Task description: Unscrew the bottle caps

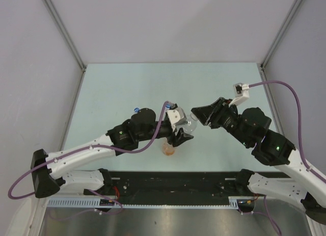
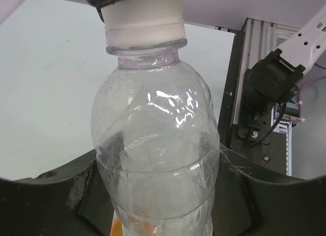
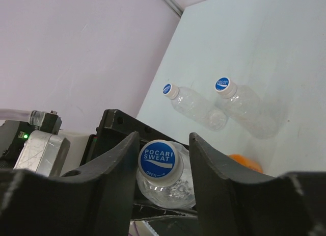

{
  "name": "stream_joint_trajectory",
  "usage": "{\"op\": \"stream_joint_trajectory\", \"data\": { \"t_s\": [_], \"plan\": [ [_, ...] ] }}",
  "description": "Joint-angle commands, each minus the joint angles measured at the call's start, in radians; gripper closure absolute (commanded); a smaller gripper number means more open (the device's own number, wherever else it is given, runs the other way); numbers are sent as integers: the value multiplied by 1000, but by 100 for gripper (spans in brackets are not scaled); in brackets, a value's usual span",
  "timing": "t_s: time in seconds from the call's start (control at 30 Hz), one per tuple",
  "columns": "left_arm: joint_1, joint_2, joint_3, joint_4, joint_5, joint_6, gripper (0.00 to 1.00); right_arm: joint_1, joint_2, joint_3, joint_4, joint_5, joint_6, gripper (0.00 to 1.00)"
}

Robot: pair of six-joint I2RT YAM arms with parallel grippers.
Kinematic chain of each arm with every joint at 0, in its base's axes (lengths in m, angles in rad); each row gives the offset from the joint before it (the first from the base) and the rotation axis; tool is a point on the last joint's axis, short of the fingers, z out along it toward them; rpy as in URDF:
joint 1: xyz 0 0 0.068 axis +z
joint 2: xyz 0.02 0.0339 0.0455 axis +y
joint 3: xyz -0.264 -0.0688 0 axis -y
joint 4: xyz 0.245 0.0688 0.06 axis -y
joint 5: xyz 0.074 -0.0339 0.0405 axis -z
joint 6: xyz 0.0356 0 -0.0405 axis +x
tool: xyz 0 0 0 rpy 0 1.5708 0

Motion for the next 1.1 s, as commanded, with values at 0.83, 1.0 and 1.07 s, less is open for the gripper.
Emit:
{"op": "stream_joint_trajectory", "data": {
  "t_s": [0.83,1.0,1.07],
  "plan": [
    [-7,10,72,12,36,27,100,17,-17,-7,8,29,-20,89],
    [-9,5,77,15,61,21,100,19,-15,-7,3,26,-31,100],
    [-9,5,78,15,61,15,100,19,-18,-7,4,23,-36,100]
  ]
}}
